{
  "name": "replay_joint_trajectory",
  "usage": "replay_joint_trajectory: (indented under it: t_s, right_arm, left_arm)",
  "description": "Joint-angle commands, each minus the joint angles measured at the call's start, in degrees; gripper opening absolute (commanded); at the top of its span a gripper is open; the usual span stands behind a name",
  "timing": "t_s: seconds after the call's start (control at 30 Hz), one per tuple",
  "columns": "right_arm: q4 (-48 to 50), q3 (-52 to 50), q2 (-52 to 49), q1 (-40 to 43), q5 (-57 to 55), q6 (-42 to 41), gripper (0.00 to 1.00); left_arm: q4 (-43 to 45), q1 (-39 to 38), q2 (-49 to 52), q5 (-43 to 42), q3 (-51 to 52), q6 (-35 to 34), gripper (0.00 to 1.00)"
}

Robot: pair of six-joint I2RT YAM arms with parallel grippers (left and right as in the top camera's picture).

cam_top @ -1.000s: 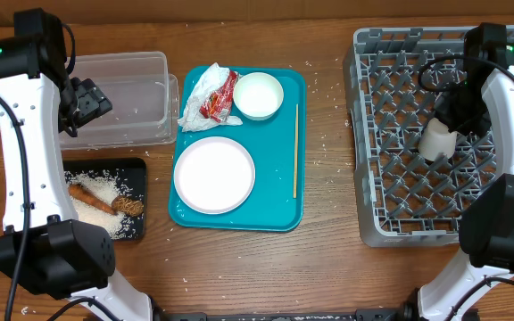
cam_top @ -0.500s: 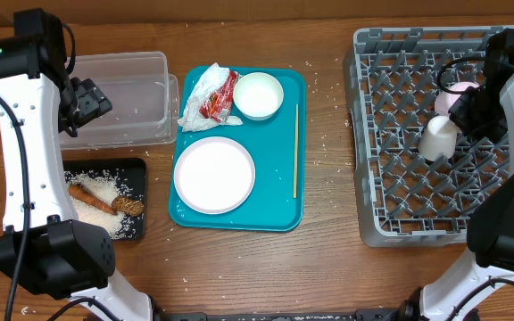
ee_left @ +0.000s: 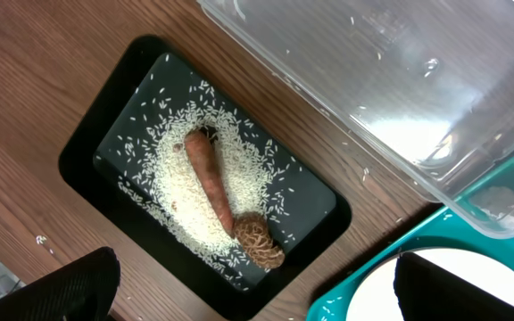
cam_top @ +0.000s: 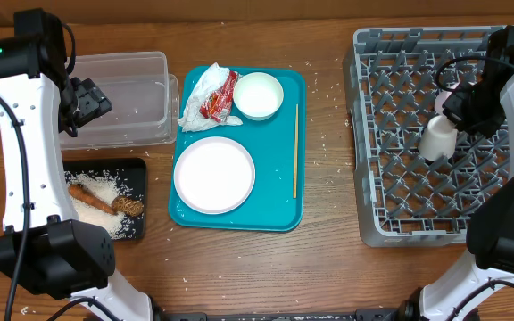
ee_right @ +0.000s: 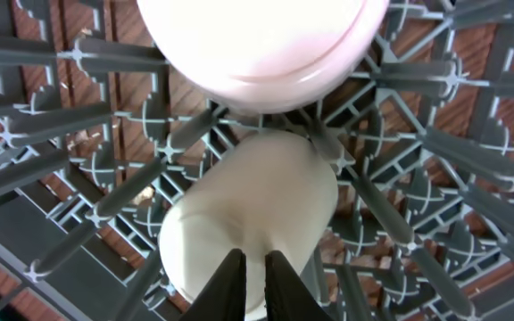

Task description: Sort waste into correct bins and load items into the dishwasher

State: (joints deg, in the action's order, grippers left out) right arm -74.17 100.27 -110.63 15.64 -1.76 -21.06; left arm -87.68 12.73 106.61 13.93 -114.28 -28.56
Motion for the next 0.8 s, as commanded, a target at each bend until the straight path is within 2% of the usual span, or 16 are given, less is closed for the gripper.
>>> replay_joint_trajectory:
  t_s: [0.0,0.37,0.77]
  right_arm:
    - [1.0,-2.3,-0.4,-0.2,-0.3,0.7,0.11]
    - [-0.9,-1.5,-0.6,-0.1,-6.6,-3.0,0.10]
    - [-10.9,11.3,2.9,-2.3,-4.6,-4.3,0.08]
  left_arm:
    - [0.0,-0.4,-1.0,-0.1,-0.9,0.2,1.00]
    - [0.0,-0.4,-1.0,-0.1,-0.9,0.2,1.00]
    - [0.0,-0.4,-1.0,-0.1,-0.9,0.2,1.00]
